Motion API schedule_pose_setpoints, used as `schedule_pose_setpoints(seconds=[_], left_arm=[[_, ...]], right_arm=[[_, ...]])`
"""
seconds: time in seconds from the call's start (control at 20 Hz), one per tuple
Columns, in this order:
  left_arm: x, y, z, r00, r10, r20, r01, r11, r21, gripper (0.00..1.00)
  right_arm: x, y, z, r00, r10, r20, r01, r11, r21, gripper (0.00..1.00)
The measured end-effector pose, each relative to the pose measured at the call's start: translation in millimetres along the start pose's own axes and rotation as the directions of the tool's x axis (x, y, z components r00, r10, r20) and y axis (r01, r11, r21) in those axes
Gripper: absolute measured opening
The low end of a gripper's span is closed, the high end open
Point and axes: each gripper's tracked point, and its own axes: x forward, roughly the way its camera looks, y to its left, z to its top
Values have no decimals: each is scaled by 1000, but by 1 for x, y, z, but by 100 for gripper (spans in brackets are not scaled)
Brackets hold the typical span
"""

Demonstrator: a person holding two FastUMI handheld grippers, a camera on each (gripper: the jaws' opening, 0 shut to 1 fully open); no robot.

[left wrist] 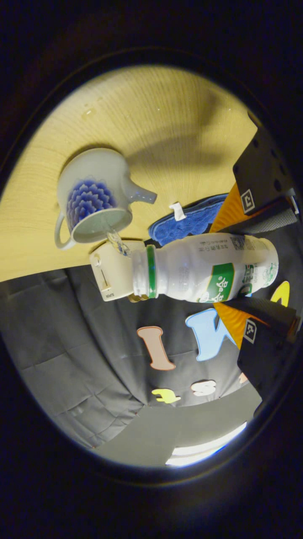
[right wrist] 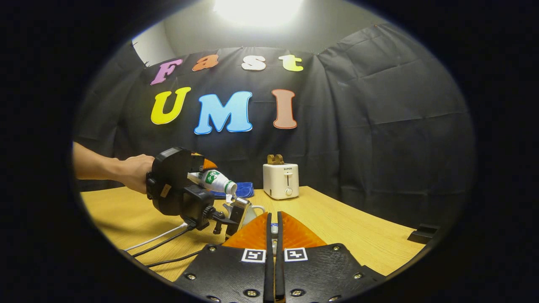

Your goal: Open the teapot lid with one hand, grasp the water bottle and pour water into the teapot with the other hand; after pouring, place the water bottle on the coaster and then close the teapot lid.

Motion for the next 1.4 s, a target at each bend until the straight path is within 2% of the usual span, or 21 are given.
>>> schedule_pose_setpoints(seconds=[0.55, 0.6, 0.65, 0.7, 0.85, 0.9, 0.95, 1.1, 1.15, 1.25, 1.3, 1.35, 1.4], left_arm=[[2, 7, 1, 1000, 28, 3, -28, 994, 105, 76], [2, 7, 1, 1000, 30, 5, -30, 993, 111, 81], [2, 8, 2, 999, 34, 7, -35, 992, 120, 76], [2, 8, 3, 999, 37, 9, -38, 991, 129, 80], [-1, 10, 8, 999, 47, 21, -50, 986, 160, 80], [-2, 10, 13, 998, 53, 29, -58, 983, 176, 75], [-4, 9, 15, 998, 50, 31, -55, 981, 187, 80], [-4, 13, 16, 998, 53, 37, -60, 971, 231, 80], [-3, 13, 15, 998, 56, 38, -63, 969, 240, 75], [-4, 14, 16, 997, 66, 41, -74, 964, 257, 75], [-4, 15, 15, 997, 71, 42, -80, 960, 267, 80], [-4, 15, 16, 996, 74, 43, -83, 958, 274, 80], [-5, 16, 15, 996, 78, 44, -87, 956, 280, 75]], right_arm=[[1, -2, -3, 1000, -2, -10, 2, 1000, 3, 2], [2, -2, -4, 1000, -2, -11, 2, 1000, 4, 2], [2, -2, -4, 1000, -2, -12, 2, 1000, 5, 2], [2, -2, -4, 1000, -2, -13, 2, 1000, 5, 2], [2, -3, -4, 1000, -3, -16, 3, 1000, 7, 2], [2, -3, -5, 1000, -3, -16, 3, 1000, 5, 2], [2, -3, -4, 1000, -3, -14, 3, 1000, 4, 2], [2, 0, -3, 1000, 4, -11, -4, 1000, 8, 2], [2, -1, -4, 1000, 4, -11, -4, 1000, 7, 2], [2, -1, -4, 1000, 5, -12, -5, 1000, 8, 2], [2, -1, -4, 1000, 4, -12, -4, 1000, 8, 2], [2, -2, -4, 1000, 3, -10, -3, 1000, 8, 2], [1, -2, -3, 1000, 2, -9, -2, 1000, 7, 2]])
